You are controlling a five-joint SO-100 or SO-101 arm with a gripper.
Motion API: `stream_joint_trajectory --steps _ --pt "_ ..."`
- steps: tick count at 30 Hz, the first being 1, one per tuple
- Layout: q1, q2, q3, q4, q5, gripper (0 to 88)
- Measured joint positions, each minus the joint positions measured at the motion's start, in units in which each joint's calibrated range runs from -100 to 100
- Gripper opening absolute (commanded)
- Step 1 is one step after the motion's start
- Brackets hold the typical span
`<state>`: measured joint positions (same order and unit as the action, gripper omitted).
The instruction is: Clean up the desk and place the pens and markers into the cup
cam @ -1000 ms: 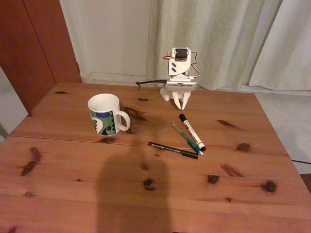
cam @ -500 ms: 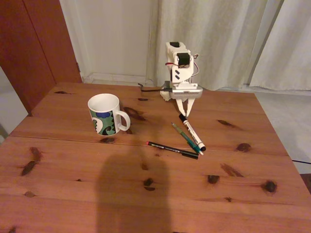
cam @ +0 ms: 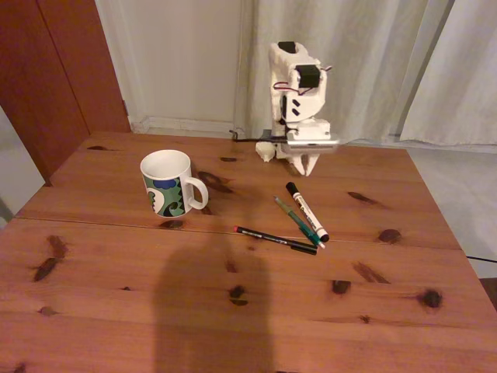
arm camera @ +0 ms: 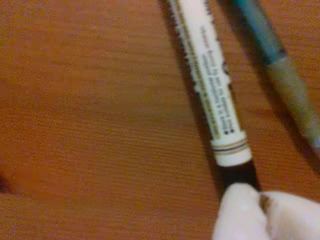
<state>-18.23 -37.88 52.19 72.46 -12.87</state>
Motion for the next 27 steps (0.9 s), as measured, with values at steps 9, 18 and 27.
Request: stream_joint_trajectory --steps 9,18,27 --pt "-1.69 13.47 -7.90 0.00 0.00 0.8" --pt "-0.51 20.68 -13.16 -2.07 -0.20 0.8" --pt "-0.15 23.90 -13.25 -8.54 -1.27 0.8"
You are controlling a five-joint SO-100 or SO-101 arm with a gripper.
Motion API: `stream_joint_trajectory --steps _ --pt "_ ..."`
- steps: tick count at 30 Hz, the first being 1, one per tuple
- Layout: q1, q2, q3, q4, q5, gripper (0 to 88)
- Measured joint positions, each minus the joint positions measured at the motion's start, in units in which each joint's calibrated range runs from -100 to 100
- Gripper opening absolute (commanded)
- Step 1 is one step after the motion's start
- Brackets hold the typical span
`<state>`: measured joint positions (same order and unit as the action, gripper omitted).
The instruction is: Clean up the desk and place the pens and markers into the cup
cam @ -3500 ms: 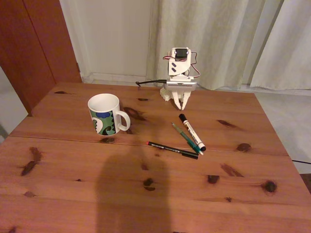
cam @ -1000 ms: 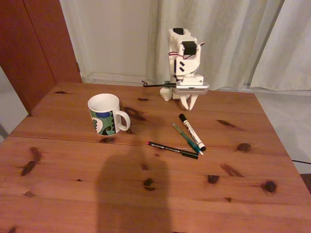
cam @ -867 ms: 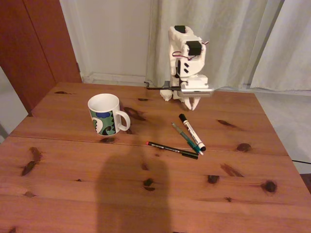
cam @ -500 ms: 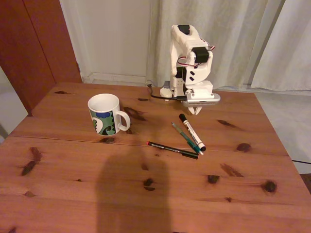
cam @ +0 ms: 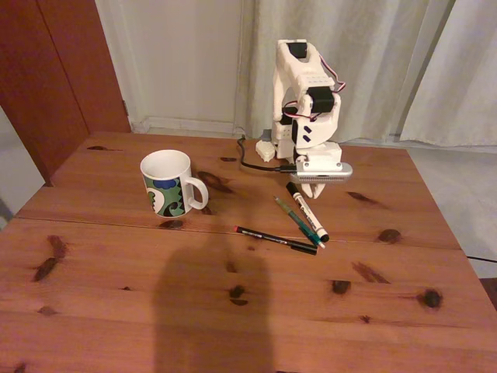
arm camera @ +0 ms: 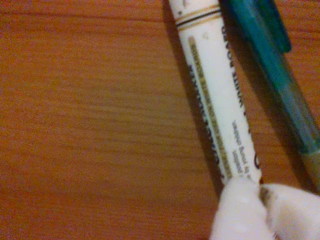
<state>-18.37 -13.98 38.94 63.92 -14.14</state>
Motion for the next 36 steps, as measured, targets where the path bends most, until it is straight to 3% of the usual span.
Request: stream_joint_trajectory --steps 10,17,36 --pt "0.07 0.68 0.00 0.00 1.37 1.7" --pt "0.44 0.85 0.08 0.00 1.76 13.0" --pt "1.83 1.10 9.26 -7.30 4.30 13.0"
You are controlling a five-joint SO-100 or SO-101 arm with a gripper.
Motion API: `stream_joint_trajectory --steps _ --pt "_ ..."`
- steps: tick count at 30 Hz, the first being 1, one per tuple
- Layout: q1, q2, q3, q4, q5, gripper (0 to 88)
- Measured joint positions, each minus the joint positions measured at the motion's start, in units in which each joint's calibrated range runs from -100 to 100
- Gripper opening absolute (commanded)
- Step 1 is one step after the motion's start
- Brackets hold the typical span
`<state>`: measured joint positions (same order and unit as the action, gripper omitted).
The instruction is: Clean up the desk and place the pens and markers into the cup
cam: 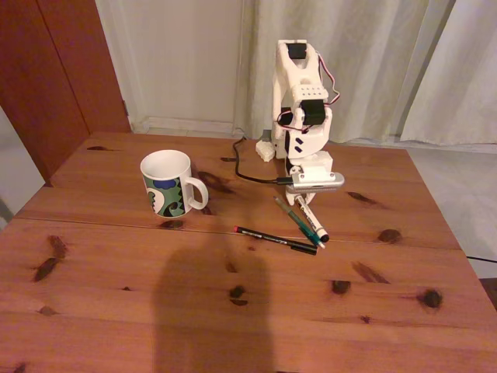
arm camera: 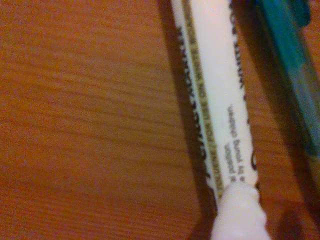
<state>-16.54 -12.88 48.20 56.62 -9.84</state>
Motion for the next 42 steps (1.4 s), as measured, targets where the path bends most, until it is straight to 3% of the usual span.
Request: stream_joint_trajectory --steps 20,42 --pt "-4.25 0.00 0.59 -0.58 0.05 13.0" --pt "-2.64 0.00 3.06 -0.58 1.42 13.0"
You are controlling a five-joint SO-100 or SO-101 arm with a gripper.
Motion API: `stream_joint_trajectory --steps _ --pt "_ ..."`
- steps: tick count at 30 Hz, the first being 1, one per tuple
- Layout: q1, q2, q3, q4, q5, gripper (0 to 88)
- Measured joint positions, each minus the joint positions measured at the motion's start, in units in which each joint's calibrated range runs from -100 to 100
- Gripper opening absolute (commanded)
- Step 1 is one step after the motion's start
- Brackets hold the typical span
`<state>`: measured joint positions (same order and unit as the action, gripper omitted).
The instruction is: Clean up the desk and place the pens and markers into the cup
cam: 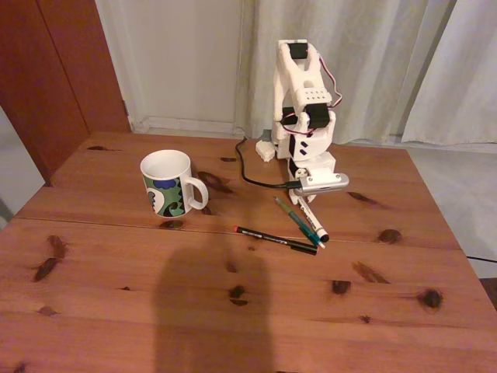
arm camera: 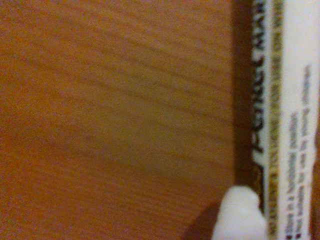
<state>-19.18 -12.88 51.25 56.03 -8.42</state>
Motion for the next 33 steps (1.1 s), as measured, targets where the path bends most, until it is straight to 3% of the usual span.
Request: stream_joint_trajectory --steps 13,21,33 --pt "0.95 -0.08 2.55 -2.07 0.88 12.3" --pt "1.03 -0.34 5.61 -6.97 0.88 0.3" --pt "1.98 -3.64 5.86 -7.30 0.88 0.7"
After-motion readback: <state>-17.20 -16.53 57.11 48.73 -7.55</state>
